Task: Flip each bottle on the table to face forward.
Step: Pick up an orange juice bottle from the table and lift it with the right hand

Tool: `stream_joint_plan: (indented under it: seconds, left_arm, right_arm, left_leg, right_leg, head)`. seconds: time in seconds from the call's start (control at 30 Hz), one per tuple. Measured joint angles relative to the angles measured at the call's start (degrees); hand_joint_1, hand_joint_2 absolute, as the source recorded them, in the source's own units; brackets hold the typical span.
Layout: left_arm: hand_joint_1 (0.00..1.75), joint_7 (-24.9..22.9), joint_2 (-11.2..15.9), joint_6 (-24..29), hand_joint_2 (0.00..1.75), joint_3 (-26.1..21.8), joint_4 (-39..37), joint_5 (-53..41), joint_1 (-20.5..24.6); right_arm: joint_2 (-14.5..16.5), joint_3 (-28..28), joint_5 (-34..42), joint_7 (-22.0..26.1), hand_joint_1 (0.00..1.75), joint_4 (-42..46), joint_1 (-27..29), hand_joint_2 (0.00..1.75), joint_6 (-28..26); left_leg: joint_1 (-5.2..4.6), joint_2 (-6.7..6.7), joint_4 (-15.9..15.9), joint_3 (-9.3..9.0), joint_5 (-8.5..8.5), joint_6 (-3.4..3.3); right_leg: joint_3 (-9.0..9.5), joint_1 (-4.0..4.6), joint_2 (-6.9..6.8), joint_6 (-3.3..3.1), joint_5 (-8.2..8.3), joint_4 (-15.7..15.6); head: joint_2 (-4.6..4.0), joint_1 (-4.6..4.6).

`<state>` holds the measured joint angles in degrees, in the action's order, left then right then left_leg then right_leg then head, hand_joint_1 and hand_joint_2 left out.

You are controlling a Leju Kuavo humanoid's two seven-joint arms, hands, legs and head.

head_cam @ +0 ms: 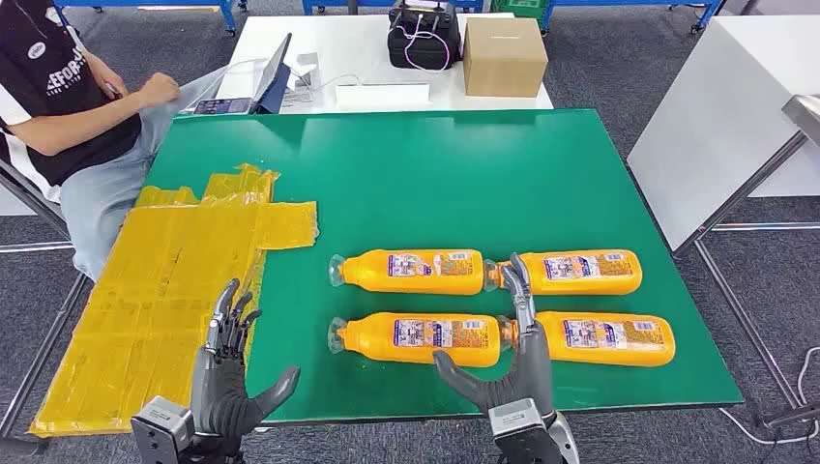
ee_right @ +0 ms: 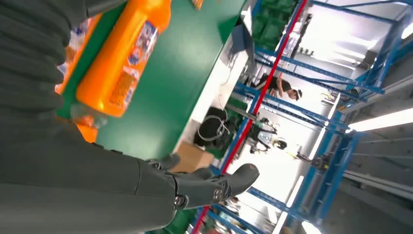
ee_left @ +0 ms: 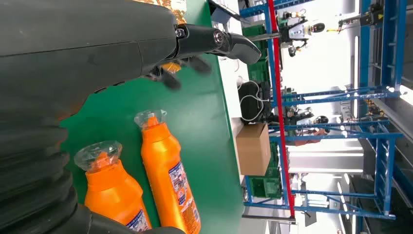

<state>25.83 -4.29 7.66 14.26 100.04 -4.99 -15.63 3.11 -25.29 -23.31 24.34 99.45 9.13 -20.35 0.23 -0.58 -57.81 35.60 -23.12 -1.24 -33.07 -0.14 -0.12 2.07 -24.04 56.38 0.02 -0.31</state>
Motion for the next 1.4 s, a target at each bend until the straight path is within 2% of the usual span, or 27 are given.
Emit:
stream_joint_plan:
  seconds: [0.1,0.23,0.37,0.57,0.77,0.93,1.13,1.4]
  left_arm:
    - [0.0,-0.2,0.0,-0.9,1.75,-0.1,0.0,0.0,0.1]
    - [0.0,-0.9,0.0,-3.7,1.75,-0.4,-0.3,0.2,1.0]
    - [0.0,-1.4,-0.3,-7.1,1.75,-0.8,-1.2,0.8,2.8]
    - [0.0,-1.6,-0.7,-9.9,1.75,-0.8,-3.2,1.6,5.6]
    - [0.0,-1.6,-0.9,-10.9,1.75,-0.8,-4.6,2.2,6.9]
    - [0.0,-1.7,-1.0,-13.5,1.75,-0.8,-6.4,4.1,8.7]
    - [0.0,-1.9,-1.0,-17.6,1.75,-0.8,-8.4,8.7,11.1]
    - [0.0,-2.1,-1.1,-19.5,1.75,-0.6,-9.8,11.6,12.3]
  right_arm:
    - [-0.5,0.1,-7.3,-3.0,0.0,0.0,-1.3,0.0,-1.6]
    - [-2.9,0.2,-23.2,-11.6,0.0,-0.9,-6.1,1.75,-2.1]
    - [-5.7,-0.5,-33.6,-18.8,0.0,-5.1,-13.9,1.75,1.7]
    - [-8.2,-3.6,-37.5,-22.8,0.0,-15.1,-25.8,1.75,7.1]
    - [-9.0,-5.8,-38.1,-24.0,0.0,-21.8,-31.7,1.75,8.6]
    - [-9.0,-7.8,-36.5,-22.9,0.0,-30.2,-38.0,1.75,12.7]
    - [-7.3,-10.6,-33.4,-19.3,0.0,-41.8,-44.4,1.75,16.7]
    - [-5.2,-13.3,-32.5,-18.7,0.0,-50.8,-48.1,1.75,18.2]
  left_leg:
    - [0.0,0.0,0.0,0.0,0.01,0.0]
    - [-0.01,0.01,0.0,0.02,0.07,0.0]
    - [-0.03,0.02,0.0,0.07,0.26,-0.05]
    - [-0.01,0.0,0.0,0.16,0.52,-0.03]
    - [-0.01,0.0,0.0,0.22,0.55,-0.03]
    - [-0.01,-0.01,0.0,0.27,0.59,-0.07]
    - [-0.01,-0.02,0.0,0.28,0.62,-0.06]
    - [-0.01,-0.01,0.0,0.37,0.62,-0.05]
  right_leg:
    - [0.0,0.0,0.0,-0.03,0.02,0.0]
    - [-0.02,-0.01,0.0,-0.07,0.13,0.0]
    - [-0.06,-0.02,0.01,0.02,0.31,0.0]
    - [-0.14,-0.01,0.01,0.03,0.5,0.0]
    - [-0.17,0.0,0.0,0.04,0.51,0.0]
    - [-0.21,-0.01,0.0,0.08,0.54,0.0]
    - [-0.22,-0.01,0.0,0.1,0.57,0.0]
    - [-0.33,-0.01,-0.01,0.1,0.56,0.0]
  head:
    - [0.0,0.0]
    - [0.0,0.01]
    - [0.0,0.01]
    - [0.0,0.0]
    - [0.0,0.0]
    - [0.0,0.0]
    - [0.0,0.0]
    - [0.0,0.0]
